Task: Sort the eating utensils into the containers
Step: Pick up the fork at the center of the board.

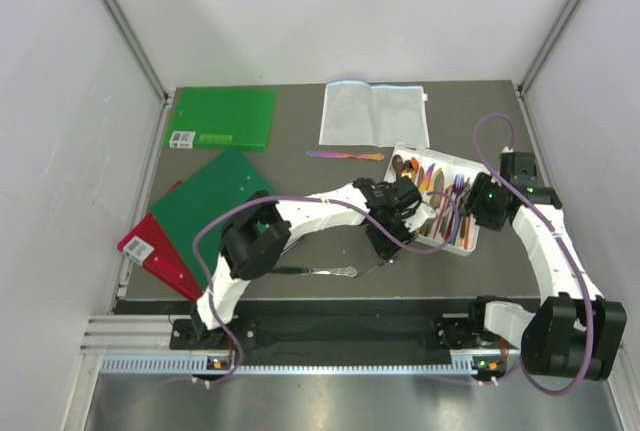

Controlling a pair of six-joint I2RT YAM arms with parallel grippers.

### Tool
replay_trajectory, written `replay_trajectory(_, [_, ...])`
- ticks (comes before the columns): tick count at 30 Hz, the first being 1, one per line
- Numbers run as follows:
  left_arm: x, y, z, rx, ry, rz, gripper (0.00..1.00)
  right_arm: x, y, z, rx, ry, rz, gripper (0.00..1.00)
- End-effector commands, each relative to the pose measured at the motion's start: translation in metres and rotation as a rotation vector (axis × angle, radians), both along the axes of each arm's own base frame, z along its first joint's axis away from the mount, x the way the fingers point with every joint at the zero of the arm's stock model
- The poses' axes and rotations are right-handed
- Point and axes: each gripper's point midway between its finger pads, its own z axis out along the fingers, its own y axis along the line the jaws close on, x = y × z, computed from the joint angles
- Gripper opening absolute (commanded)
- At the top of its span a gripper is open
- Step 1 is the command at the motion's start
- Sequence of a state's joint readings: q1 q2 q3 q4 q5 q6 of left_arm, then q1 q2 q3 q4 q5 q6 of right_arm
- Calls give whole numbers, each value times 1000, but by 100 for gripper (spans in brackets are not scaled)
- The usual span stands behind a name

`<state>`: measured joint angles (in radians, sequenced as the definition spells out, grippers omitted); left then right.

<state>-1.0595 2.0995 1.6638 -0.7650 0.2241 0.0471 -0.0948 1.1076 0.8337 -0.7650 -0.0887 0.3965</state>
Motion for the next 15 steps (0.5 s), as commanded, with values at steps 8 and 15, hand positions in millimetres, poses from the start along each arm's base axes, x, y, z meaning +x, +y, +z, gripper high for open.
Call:
replay_trajectory(8, [-13, -33, -4, -35, 25, -45, 43, 11, -5, 8, -8, -49, -15, 51])
replay_trajectory(15, [-8, -39, -14, -20, 7, -38, 43, 10, -5, 8, -12, -46, -7, 50])
